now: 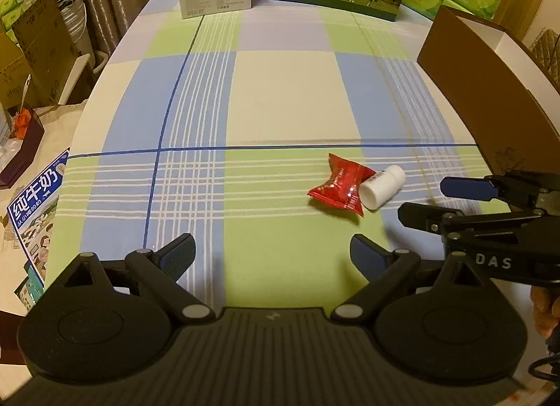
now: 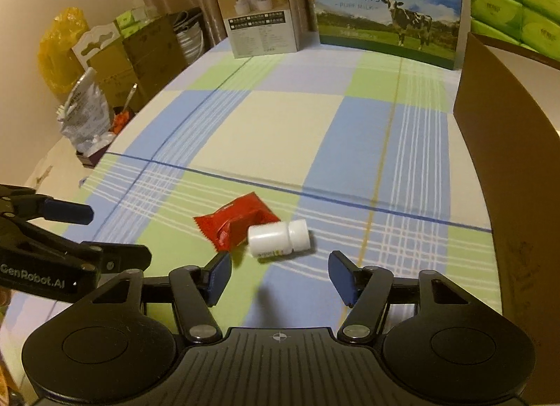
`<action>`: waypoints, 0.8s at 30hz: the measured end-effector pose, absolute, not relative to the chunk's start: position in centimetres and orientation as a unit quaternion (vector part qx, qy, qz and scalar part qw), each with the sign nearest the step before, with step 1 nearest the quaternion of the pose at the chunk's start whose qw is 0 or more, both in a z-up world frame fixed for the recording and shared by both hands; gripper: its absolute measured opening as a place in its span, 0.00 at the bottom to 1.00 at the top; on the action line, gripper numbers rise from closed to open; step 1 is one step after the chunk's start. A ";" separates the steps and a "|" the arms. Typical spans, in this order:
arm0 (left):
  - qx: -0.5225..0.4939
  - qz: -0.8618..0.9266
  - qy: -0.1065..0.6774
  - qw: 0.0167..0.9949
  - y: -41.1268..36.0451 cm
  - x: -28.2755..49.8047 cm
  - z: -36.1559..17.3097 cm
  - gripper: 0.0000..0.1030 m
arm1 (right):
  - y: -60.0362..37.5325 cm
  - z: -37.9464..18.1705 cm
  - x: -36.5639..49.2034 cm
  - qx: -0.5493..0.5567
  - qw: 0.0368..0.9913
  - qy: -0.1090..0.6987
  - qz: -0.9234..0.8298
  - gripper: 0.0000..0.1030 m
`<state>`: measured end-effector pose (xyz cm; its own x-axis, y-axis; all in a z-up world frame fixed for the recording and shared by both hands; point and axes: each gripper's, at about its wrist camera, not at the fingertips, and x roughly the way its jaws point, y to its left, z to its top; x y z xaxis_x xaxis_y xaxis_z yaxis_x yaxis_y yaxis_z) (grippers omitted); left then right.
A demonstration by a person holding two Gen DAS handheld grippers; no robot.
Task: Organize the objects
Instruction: 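Grasp the white bottle with the right tool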
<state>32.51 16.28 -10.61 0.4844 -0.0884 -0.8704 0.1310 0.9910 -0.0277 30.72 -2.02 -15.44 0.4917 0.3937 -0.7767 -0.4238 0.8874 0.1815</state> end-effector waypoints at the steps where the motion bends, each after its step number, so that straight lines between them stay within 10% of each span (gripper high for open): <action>1: 0.021 -0.063 0.505 0.861 16.3 32.7 -10.8 0.90 | -1.8 -15.7 31.0 -0.021 0.863 0.447 0.237 0.58; 24: 0.037 -0.104 0.501 0.858 14.2 36.3 -12.1 0.81 | -2.2 -17.8 33.8 -0.054 0.861 0.452 0.227 0.43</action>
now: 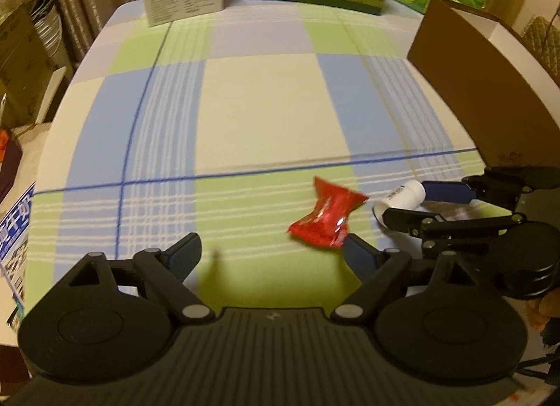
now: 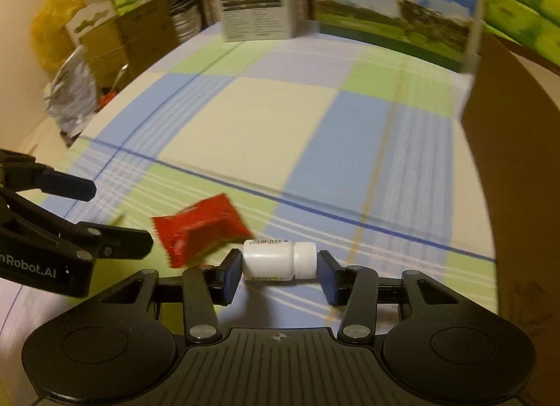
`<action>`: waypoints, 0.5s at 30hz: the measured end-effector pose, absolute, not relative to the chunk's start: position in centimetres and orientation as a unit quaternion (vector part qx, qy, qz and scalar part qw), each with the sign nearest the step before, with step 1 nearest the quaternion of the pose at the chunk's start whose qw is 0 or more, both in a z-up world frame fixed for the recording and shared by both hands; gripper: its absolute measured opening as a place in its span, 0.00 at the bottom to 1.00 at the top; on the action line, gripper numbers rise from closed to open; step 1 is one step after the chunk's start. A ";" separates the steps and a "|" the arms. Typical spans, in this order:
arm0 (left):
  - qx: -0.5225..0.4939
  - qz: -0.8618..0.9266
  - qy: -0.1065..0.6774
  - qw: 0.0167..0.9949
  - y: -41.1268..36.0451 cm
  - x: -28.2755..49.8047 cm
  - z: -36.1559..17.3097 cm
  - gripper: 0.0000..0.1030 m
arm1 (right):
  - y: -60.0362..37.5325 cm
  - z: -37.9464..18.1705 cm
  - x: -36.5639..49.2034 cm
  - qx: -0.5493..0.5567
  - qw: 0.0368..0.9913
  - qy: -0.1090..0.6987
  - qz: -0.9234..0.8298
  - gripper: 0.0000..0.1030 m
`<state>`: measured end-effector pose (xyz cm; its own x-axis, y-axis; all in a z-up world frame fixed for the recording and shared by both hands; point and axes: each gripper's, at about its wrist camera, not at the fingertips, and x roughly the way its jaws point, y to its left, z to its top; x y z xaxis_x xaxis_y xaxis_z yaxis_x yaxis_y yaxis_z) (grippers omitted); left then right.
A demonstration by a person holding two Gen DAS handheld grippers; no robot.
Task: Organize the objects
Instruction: 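Grasp the white bottle with the right tool, then grasp the red packet with the left tool while the right tool holds the bottle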
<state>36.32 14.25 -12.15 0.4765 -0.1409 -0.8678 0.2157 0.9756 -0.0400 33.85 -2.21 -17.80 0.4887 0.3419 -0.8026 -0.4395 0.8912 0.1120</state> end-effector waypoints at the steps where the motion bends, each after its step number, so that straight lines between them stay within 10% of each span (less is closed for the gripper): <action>1: 0.038 -0.110 0.499 0.859 13.9 36.5 -12.2 0.81 | -2.8 -17.8 33.9 -0.050 0.863 0.453 0.220 0.43; 15: 0.076 -0.161 0.508 0.843 9.1 39.1 -15.4 0.45 | -6.6 -17.7 34.0 -0.011 0.872 0.460 0.165 0.43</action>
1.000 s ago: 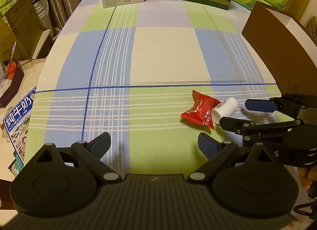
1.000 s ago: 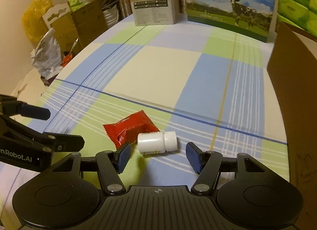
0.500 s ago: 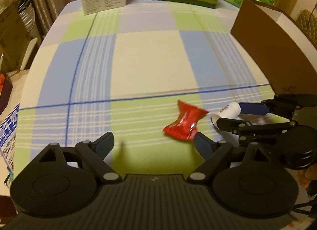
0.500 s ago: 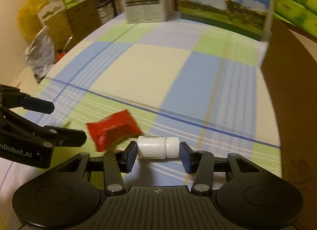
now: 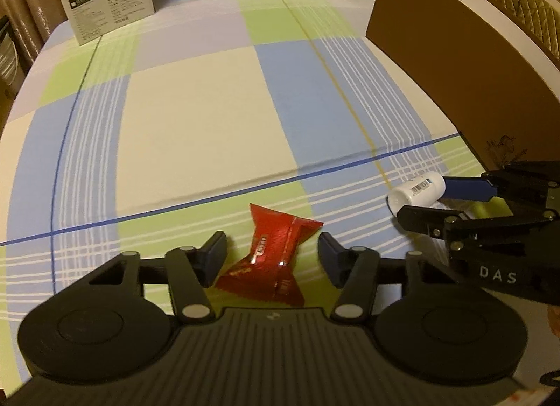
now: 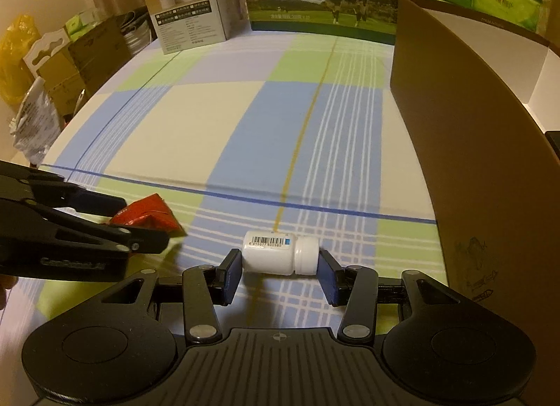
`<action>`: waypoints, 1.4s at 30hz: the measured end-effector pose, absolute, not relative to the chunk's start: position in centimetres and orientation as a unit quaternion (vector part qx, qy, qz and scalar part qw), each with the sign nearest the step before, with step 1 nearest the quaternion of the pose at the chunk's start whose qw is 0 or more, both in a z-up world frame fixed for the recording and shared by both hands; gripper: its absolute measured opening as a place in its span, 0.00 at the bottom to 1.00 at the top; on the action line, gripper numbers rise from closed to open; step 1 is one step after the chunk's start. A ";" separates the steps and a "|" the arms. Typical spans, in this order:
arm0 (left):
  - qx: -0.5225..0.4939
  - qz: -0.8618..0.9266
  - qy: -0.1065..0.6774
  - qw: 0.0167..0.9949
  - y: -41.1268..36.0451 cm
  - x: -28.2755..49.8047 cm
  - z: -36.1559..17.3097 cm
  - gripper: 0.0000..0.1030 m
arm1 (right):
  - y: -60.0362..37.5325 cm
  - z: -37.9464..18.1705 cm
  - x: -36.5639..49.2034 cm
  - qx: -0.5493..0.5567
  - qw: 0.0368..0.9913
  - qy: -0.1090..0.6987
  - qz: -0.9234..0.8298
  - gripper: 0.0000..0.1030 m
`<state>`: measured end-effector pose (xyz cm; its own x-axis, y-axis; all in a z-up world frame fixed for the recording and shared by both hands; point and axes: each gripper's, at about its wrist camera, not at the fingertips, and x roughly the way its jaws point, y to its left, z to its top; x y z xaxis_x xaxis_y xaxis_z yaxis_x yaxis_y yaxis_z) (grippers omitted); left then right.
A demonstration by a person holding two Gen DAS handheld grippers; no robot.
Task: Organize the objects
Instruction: 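Grasp the red packet with the left tool while the right tool holds the bottle, then carry the red packet and white bottle over the brown box with both tools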
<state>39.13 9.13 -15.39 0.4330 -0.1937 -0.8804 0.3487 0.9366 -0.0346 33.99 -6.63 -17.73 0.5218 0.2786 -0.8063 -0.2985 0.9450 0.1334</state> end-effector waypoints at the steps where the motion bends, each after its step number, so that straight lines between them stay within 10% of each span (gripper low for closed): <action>1: 0.077 -0.161 0.511 0.841 9.0 39.1 -15.6 0.37 | -6.6 -17.7 34.0 -0.011 0.872 0.460 0.165 0.42; 5: 0.077 -0.159 0.507 0.843 9.1 38.8 -15.5 0.21 | -6.3 -17.7 33.9 -0.012 0.870 0.462 0.171 0.42; 42: 0.044 -0.171 0.427 0.887 7.9 29.9 -5.5 0.21 | -9.4 -8.1 25.5 0.030 0.911 0.365 0.191 0.42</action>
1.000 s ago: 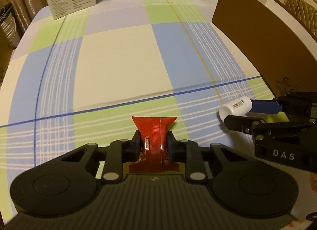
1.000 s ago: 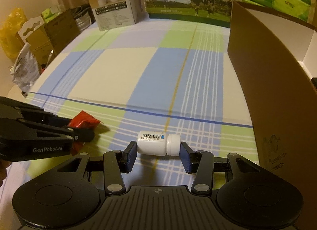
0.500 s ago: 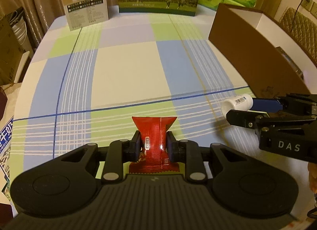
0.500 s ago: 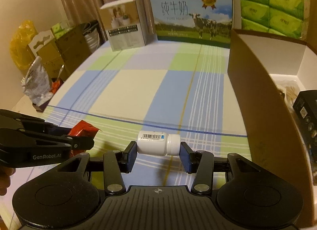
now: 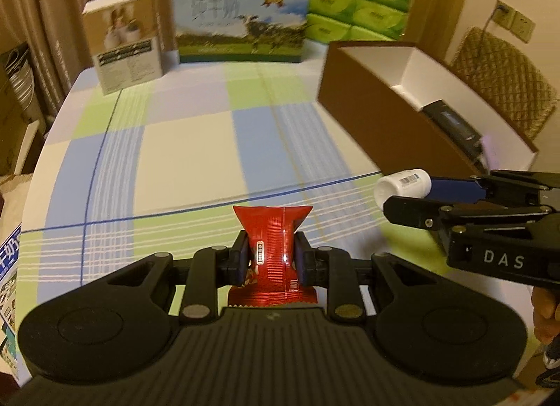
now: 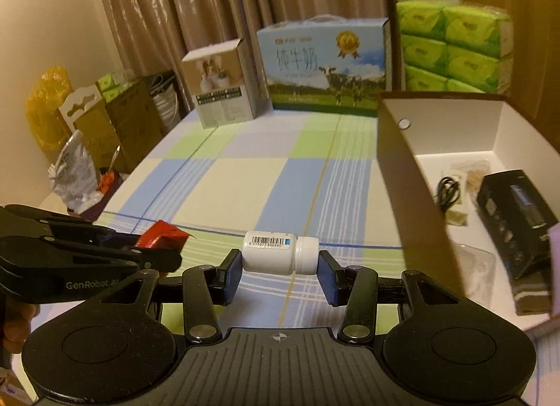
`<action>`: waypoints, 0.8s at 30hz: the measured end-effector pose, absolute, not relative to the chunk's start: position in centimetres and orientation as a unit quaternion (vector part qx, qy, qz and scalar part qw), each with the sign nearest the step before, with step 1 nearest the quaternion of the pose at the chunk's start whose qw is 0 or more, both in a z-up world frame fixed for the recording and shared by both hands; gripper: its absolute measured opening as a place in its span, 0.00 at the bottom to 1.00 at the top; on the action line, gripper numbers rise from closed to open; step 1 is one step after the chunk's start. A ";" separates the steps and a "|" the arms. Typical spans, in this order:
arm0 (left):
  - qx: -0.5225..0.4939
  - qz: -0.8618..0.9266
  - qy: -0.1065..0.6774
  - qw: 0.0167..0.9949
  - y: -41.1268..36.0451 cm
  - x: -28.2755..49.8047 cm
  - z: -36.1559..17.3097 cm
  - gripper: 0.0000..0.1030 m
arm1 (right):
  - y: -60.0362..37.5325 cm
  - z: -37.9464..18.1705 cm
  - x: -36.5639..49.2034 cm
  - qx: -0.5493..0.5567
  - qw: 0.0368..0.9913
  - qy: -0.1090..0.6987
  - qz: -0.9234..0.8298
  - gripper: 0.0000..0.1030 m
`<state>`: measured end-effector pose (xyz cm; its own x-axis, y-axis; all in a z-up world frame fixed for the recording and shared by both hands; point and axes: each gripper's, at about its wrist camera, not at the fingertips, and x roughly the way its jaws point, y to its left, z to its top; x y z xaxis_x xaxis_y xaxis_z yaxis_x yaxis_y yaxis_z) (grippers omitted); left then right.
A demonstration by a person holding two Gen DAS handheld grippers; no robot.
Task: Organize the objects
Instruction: 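Carry the red packet and white bottle over the brown box with both tools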
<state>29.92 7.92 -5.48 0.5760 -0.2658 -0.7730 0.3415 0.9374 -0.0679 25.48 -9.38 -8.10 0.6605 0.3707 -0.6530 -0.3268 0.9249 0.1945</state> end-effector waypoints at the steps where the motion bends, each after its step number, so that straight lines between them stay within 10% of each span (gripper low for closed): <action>1: 0.044 -0.176 0.424 0.887 7.5 29.7 -5.2 0.21 | -9.8 -7.7 25.1 0.032 0.912 0.361 0.190 0.42; 24: 0.062 -0.252 0.374 0.890 -7.4 29.3 -1.4 0.21 | -24.2 -2.8 24.4 0.042 0.939 0.317 0.127 0.42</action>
<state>29.29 -7.44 -1.44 0.5929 -0.4025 -0.6974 0.4959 0.8649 -0.0776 24.41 -24.16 -2.77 0.7666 0.2642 -0.5852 -0.2110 0.9645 0.1591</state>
